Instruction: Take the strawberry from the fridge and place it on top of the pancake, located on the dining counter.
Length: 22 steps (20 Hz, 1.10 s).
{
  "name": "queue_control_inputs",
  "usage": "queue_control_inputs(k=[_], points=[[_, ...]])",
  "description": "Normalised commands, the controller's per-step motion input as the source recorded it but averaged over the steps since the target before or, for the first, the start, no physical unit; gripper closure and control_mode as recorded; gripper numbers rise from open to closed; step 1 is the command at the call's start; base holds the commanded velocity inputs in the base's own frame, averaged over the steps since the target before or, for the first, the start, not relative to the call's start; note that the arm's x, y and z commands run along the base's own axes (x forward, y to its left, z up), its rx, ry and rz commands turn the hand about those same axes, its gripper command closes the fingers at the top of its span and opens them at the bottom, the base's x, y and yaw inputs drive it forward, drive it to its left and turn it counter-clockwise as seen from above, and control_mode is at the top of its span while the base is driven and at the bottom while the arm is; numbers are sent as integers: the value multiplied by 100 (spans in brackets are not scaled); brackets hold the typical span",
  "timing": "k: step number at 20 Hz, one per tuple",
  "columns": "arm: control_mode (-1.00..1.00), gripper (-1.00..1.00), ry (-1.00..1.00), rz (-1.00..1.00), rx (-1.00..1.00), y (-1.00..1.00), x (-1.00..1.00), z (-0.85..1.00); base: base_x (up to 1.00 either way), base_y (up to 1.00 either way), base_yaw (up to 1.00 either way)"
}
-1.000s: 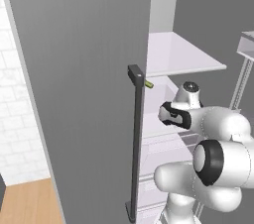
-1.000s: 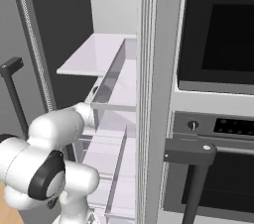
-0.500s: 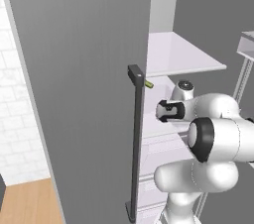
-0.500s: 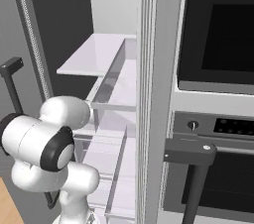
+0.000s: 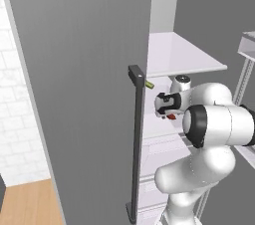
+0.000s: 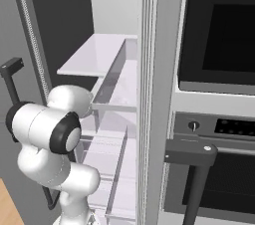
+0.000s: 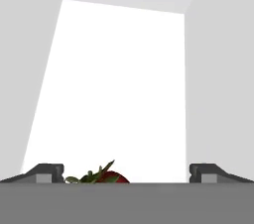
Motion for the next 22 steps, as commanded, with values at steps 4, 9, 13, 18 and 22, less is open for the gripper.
queue_control_inputs(k=[4,9,13,18,22], points=[[-100,-100,0,0,-1,0,-45,-59,0,0,0],[-100,-100,0,0,-3,0,-18,-49,0,0,0],[-100,-100,0,0,-3,0,-35,-45,0,0,0],[-100,-100,-1,0,-3,0,-46,-41,0,0,0],[-100,-100,0,0,-1,0,-8,-29,0,0,0]])
